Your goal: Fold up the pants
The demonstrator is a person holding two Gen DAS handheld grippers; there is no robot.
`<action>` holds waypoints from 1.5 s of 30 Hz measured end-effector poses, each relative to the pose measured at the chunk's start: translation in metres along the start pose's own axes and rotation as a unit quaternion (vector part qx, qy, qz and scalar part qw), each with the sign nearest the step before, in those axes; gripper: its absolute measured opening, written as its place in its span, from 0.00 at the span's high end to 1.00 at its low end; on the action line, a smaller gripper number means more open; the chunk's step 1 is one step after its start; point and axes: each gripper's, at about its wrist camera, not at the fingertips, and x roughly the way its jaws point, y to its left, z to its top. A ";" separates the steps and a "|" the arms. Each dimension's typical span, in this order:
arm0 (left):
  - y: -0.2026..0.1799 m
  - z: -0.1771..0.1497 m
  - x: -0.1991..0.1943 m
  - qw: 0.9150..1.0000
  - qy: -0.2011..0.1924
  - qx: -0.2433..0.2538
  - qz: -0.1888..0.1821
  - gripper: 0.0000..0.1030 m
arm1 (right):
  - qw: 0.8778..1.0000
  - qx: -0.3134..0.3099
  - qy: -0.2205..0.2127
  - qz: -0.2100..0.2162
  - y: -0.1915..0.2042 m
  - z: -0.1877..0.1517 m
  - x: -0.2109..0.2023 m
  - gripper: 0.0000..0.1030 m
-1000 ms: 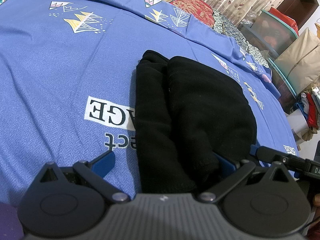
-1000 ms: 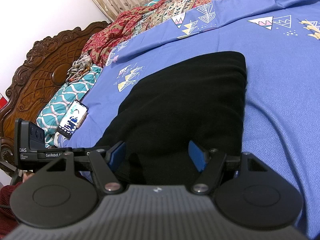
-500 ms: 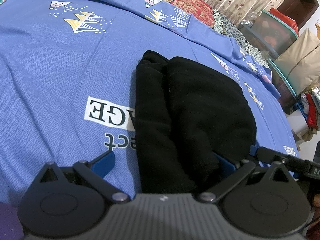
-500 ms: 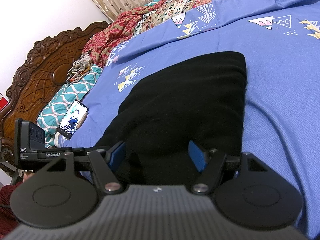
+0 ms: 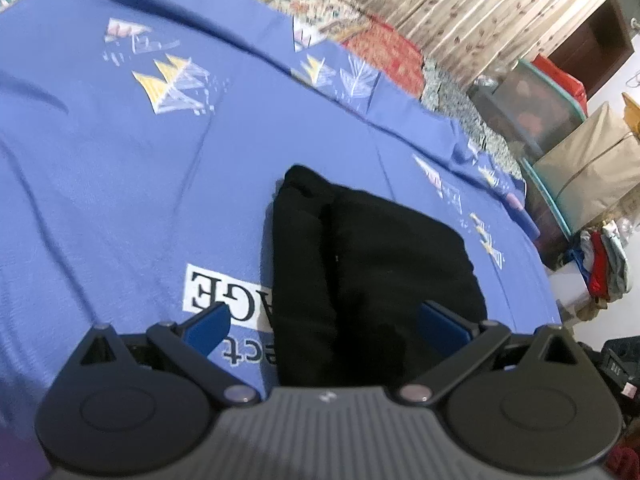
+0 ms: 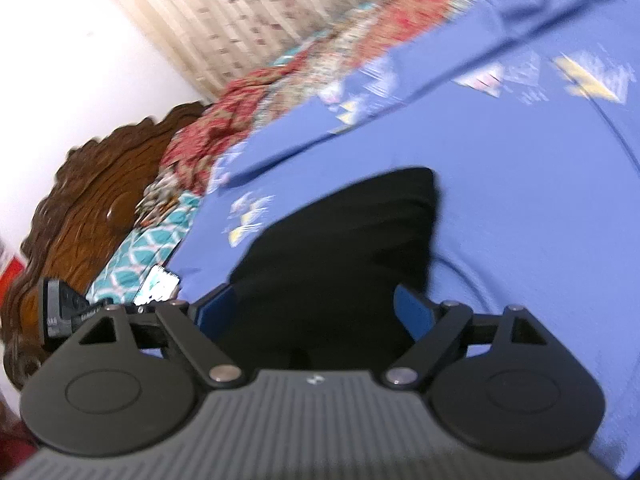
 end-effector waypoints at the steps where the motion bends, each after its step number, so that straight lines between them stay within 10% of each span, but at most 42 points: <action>1: 0.003 0.001 0.003 1.000 0.006 -0.003 -0.005 0.00 | 1.000 0.014 0.006 0.000 -0.006 0.001 0.003 0.14; 11: -0.001 0.006 0.062 0.997 0.064 -0.018 -0.044 0.05 | 0.996 0.064 0.067 0.016 -0.031 0.019 0.066 0.11; 14: -0.018 0.009 0.063 0.998 0.063 0.013 -0.028 0.47 | 0.994 0.063 0.085 0.025 -0.028 0.026 0.087 0.36; 17: -0.032 0.031 0.049 0.998 0.041 0.033 -0.032 0.56 | 0.997 0.019 0.078 0.022 -0.007 0.045 0.088 0.51; 24: -0.069 0.127 0.053 0.990 -0.080 0.103 -0.050 0.55 | 0.993 -0.102 -0.046 0.046 0.037 0.137 0.100 0.52; 30: -0.057 0.184 0.151 0.995 -0.062 0.079 0.004 0.55 | 0.992 -0.112 -0.053 -0.016 0.003 0.188 0.164 0.52; 35: -0.045 0.173 0.198 0.994 -0.026 0.078 0.078 0.48 | 0.992 -0.072 0.007 -0.105 -0.045 0.185 0.213 0.40; 45: -0.076 0.131 0.127 0.983 -0.033 0.094 0.153 0.22 | 0.989 -0.009 -0.049 -0.138 -0.027 0.136 0.111 0.27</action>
